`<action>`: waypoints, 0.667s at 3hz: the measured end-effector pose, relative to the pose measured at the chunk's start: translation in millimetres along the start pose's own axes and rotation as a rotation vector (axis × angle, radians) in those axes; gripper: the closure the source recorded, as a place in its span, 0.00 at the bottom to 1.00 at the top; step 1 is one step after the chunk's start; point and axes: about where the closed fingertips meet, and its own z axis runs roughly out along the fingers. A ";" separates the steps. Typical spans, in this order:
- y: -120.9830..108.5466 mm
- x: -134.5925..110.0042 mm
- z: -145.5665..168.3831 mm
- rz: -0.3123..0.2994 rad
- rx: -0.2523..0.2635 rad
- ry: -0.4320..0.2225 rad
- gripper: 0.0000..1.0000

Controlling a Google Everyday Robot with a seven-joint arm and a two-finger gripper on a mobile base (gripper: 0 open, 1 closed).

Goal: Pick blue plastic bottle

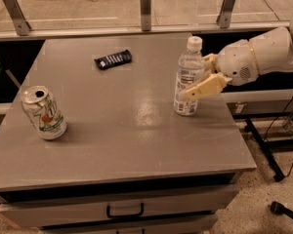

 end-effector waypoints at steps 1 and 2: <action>1.0 -19.4 1.9 0.026 -0.032 -0.057 0.72; 14.5 -58.8 -4.6 0.027 -0.079 -0.128 0.95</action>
Offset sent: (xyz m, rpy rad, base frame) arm -0.0285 0.0455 0.0990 0.2302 0.0595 0.1053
